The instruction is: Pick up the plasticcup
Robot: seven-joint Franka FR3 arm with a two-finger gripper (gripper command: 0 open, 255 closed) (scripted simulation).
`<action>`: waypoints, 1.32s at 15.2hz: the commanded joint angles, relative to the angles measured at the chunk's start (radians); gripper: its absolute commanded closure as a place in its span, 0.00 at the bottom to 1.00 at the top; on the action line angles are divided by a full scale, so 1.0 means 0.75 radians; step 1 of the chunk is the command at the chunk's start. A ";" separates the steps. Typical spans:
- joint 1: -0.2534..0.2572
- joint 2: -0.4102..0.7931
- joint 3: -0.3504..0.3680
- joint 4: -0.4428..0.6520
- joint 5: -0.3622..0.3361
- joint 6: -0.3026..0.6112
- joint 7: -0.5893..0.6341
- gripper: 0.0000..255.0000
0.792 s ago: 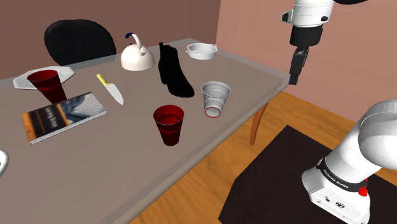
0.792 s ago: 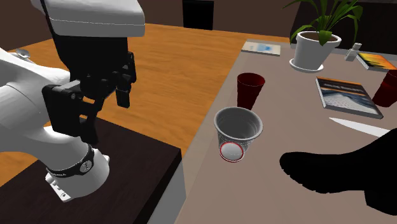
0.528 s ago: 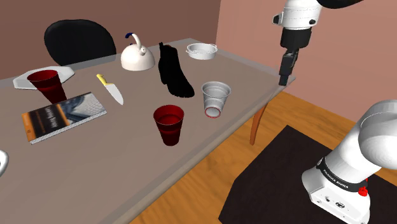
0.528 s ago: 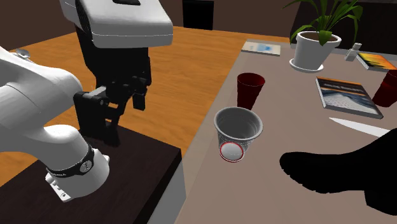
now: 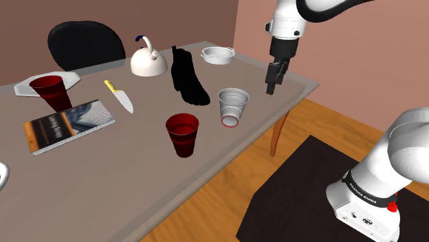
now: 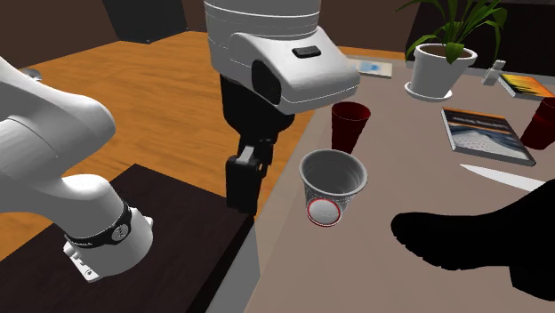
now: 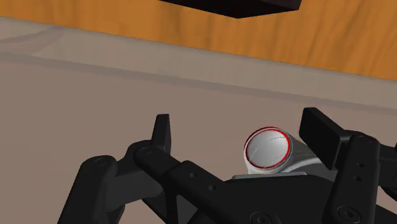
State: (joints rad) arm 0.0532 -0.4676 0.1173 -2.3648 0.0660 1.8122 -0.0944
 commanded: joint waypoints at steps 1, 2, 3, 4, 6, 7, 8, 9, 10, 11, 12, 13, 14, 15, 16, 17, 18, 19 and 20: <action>0.010 0.073 0.016 0.038 0.025 0.066 0.022 0.00; 0.014 0.114 0.022 0.061 0.035 0.099 0.030 0.00; 0.017 0.155 0.029 0.086 0.044 0.130 0.037 0.00; 0.021 0.196 0.035 0.112 0.052 0.160 0.045 0.00; 0.027 0.279 0.046 0.168 0.067 0.217 0.060 0.00; 0.030 0.320 0.052 0.198 0.073 0.243 0.067 0.00; 0.033 0.362 0.058 0.230 0.079 0.268 0.074 0.00; 0.034 0.364 0.058 0.232 0.079 0.269 0.074 0.00; 0.034 0.369 0.058 0.218 0.080 0.288 0.073 0.00; 0.034 0.374 0.059 0.206 0.080 0.306 0.072 0.00; 0.035 0.379 0.060 0.193 0.080 0.324 0.071 0.00; 0.035 0.385 0.060 0.180 0.081 0.342 0.070 0.00; 0.035 0.391 0.061 0.168 0.081 0.360 0.069 0.00; 0.036 0.398 0.062 0.156 0.081 0.379 0.068 0.00; 0.036 0.408 0.063 0.138 0.082 0.407 0.067 0.00; 0.036 0.408 0.063 0.138 0.082 0.407 0.067 0.00; 0.036 0.408 0.063 0.138 0.082 0.407 0.067 0.00; 0.036 0.408 0.063 0.138 0.082 0.408 0.066 1.00; 0.036 0.409 0.063 0.138 0.082 0.409 0.067 1.00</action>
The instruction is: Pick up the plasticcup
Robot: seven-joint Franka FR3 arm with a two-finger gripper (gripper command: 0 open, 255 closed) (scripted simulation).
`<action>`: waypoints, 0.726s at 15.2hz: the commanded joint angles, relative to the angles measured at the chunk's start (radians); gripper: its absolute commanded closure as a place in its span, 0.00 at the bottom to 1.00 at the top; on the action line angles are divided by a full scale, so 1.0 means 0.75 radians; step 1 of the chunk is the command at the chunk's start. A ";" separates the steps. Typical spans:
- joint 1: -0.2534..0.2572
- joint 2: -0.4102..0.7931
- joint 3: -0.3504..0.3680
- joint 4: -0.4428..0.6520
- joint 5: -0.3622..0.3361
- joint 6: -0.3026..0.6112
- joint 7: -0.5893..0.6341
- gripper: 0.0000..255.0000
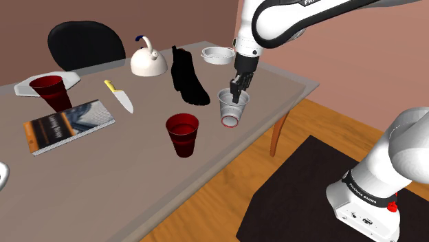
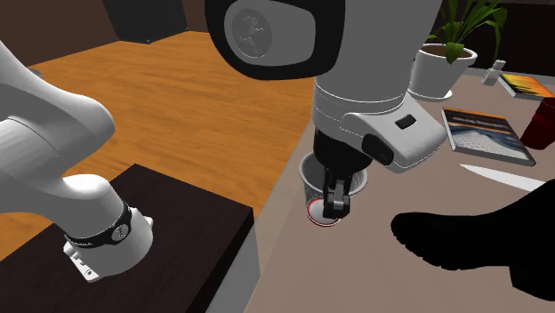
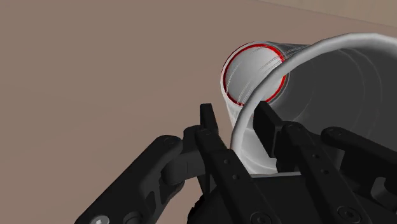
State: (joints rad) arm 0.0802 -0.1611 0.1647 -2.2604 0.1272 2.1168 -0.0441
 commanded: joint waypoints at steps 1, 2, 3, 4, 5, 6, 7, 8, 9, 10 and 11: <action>0.000 0.001 0.000 -0.001 0.000 0.002 0.000 1.00; 0.000 0.001 0.000 -0.001 0.000 0.002 0.000 1.00; 0.000 0.001 0.000 -0.001 0.000 0.002 0.000 1.00; 0.000 0.001 0.000 -0.001 0.000 0.002 0.000 1.00; 0.000 0.001 0.000 -0.001 0.000 0.002 0.000 1.00; 0.000 0.000 0.000 -0.001 0.000 0.002 0.000 1.00; 0.000 0.001 0.000 -0.001 0.000 0.002 0.000 1.00; 0.000 0.000 0.000 -0.001 0.000 0.001 0.000 1.00; 0.000 -0.007 -0.001 0.010 0.000 -0.017 0.001 1.00; -0.001 -0.014 -0.001 0.022 0.000 -0.035 0.002 1.00; -0.001 -0.020 -0.002 0.034 -0.001 -0.054 0.003 1.00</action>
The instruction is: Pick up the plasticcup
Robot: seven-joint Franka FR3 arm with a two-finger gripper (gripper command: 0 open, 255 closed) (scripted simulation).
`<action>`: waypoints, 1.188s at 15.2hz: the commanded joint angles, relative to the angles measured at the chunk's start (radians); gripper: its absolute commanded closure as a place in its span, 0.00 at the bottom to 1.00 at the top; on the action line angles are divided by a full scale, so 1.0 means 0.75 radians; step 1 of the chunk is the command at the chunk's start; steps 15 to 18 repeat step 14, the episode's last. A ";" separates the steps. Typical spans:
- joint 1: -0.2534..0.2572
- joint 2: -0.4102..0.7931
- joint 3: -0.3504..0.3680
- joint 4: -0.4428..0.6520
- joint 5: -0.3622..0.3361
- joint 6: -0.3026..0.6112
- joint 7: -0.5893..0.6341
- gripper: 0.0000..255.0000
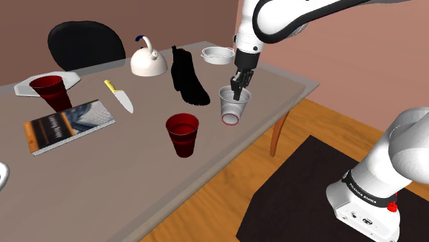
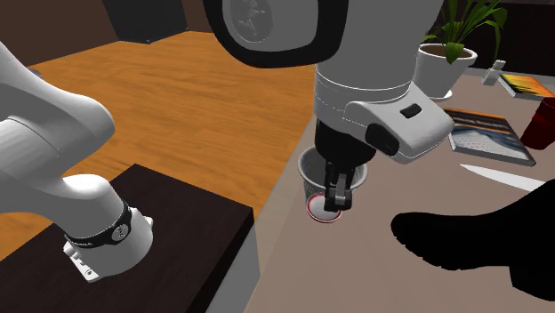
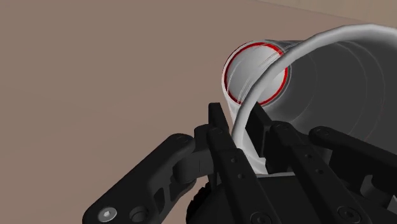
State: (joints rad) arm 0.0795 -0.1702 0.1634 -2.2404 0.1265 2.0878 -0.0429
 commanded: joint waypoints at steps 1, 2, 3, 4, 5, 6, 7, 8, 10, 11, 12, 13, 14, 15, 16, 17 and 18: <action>0.000 -0.014 -0.001 0.020 0.000 -0.033 0.002 1.00; -0.001 -0.019 -0.002 0.032 0.000 -0.051 0.003 1.00; -0.001 -0.025 -0.003 0.045 -0.001 -0.069 0.004 1.00; -0.001 -0.030 -0.003 0.058 -0.001 -0.088 0.005 1.00; -0.001 -0.035 -0.004 0.072 -0.001 -0.106 0.006 1.00; -0.002 -0.039 -0.005 0.085 -0.002 -0.124 0.007 1.00; -0.002 -0.043 -0.005 0.099 -0.002 -0.142 0.008 1.00; -0.002 -0.047 -0.006 0.113 -0.003 -0.160 0.010 1.00; -0.003 -0.054 -0.007 0.142 -0.004 -0.196 0.012 1.00; -0.003 -0.057 -0.008 0.157 -0.004 -0.214 0.013 1.00; -0.004 -0.060 -0.009 0.173 -0.005 -0.232 0.014 1.00; -0.004 -0.060 -0.009 0.175 -0.005 -0.234 0.014 1.00; -0.004 -0.060 -0.009 0.175 -0.005 -0.234 0.014 1.00; -0.004 -0.060 -0.009 0.175 -0.005 -0.234 0.014 1.00; -0.004 -0.060 -0.009 0.175 -0.005 -0.234 0.014 1.00; -0.004 -0.060 -0.009 0.175 -0.005 -0.234 0.014 1.00; -0.004 -0.060 -0.009 0.175 -0.005 -0.234 0.014 1.00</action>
